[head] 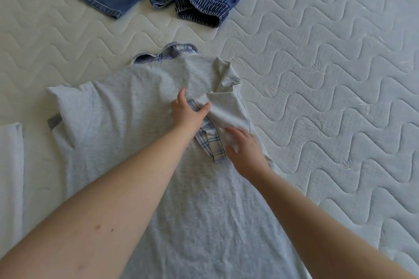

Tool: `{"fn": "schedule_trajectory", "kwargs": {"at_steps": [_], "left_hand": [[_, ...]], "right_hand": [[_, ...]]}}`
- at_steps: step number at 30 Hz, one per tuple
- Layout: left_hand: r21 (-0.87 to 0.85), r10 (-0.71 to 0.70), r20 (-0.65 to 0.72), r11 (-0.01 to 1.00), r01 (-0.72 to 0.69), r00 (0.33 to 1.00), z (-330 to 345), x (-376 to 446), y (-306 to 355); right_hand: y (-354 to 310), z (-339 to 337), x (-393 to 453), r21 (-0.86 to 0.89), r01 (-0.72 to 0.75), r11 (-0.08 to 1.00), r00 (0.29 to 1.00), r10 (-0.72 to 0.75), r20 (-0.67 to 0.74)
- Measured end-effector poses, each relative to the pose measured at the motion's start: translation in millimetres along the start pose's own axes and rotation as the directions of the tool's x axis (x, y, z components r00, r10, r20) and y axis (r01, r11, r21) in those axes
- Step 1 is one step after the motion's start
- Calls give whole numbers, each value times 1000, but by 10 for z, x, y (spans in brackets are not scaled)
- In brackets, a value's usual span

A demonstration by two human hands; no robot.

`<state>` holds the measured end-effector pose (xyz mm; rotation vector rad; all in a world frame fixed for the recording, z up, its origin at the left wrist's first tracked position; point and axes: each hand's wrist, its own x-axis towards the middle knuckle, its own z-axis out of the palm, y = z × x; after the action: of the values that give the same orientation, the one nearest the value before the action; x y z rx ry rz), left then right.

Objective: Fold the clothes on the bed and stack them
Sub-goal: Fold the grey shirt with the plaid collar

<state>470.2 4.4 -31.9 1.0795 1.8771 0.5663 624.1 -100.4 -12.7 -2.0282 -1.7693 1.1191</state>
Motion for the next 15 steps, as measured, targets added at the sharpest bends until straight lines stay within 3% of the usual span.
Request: {"fn": "schedule_trajectory", "kwargs": {"at_steps": [3,5,10,15], "left_hand": [[242,39,-3,970,-37,999,60,-13,43],[327,75,7,942,-73,997,45,-28,61],[372,136,29,918,-137,990,-102,-15,12],[358,182,-49,921,-153,982,-266,0,-73]], "right_hand": [[27,67,0,-203,88,975,986,-57,156],[13,154,-37,-314,118,942,984,-67,167],[-10,284,-82,-438,109,892,992,-129,-16],[-39,285,-149,-387,186,903,953,-262,-155]]}}
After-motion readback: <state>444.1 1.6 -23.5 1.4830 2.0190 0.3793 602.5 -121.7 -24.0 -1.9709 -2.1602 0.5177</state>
